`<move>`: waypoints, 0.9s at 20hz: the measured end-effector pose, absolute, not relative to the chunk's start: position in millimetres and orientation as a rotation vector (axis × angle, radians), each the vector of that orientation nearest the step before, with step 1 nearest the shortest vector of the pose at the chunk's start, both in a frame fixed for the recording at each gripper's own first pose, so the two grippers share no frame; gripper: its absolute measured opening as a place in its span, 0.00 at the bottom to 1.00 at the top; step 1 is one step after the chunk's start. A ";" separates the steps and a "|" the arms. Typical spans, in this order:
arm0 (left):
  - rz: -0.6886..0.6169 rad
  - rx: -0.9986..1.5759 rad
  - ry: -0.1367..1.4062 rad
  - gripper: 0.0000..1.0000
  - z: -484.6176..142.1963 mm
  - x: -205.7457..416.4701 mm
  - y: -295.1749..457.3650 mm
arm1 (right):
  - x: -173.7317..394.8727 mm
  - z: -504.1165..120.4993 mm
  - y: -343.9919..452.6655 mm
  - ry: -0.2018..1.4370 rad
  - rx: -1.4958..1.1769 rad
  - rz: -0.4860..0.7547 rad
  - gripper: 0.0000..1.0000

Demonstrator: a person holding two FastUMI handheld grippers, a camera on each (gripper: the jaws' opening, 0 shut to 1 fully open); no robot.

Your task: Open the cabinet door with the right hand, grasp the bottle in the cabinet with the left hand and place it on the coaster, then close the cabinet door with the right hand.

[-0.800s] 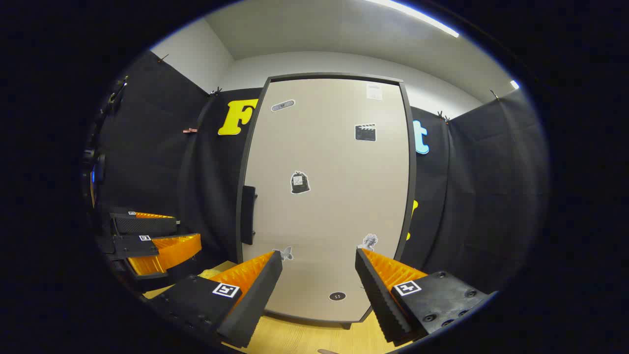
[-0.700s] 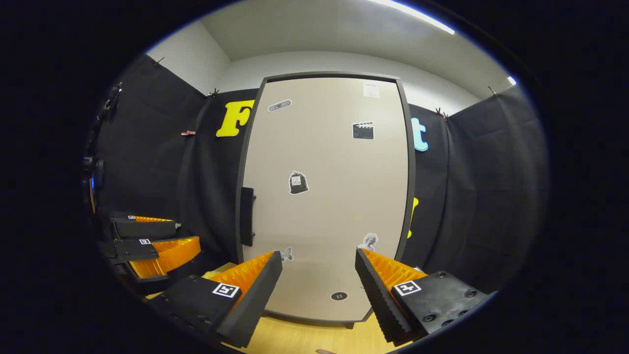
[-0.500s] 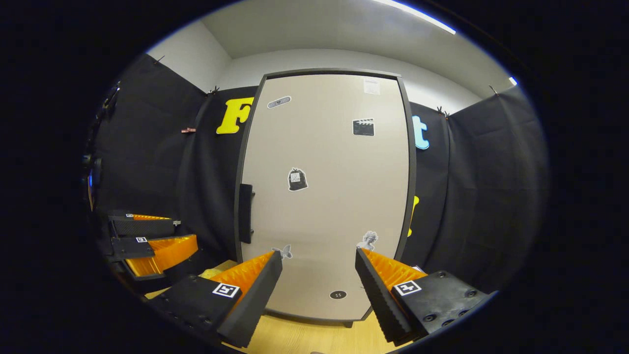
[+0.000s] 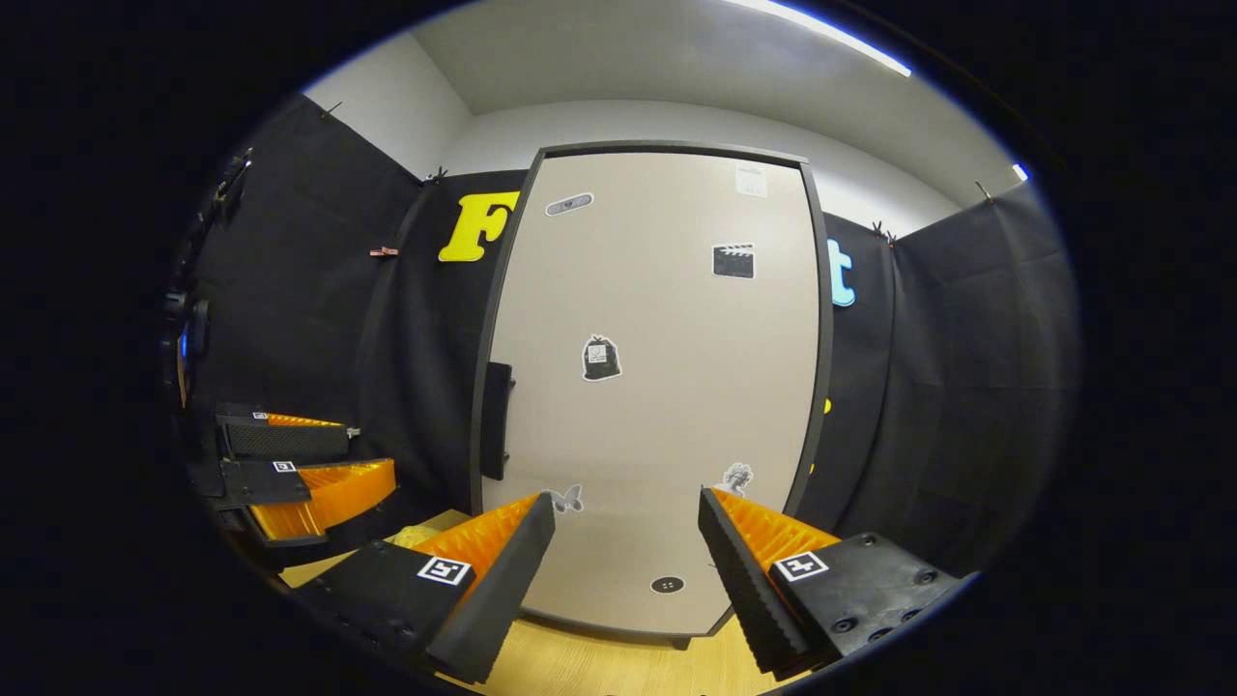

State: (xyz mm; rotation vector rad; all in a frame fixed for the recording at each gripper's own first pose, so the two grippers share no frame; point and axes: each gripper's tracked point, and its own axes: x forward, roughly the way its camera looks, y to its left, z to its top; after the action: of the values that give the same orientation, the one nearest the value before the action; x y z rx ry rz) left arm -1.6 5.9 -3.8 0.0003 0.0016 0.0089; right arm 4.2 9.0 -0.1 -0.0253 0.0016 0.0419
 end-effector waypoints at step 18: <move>0.120 0.032 0.015 0.92 -18.0 -24.4 91.1 | 48.6 0.4 103.2 -0.002 -0.048 0.136 0.98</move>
State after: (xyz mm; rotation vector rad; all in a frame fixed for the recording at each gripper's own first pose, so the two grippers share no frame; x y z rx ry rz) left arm -24.4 91.1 -18.0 0.0324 0.0146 0.1197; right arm 48.6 103.2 0.4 -0.0477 -0.0019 0.1362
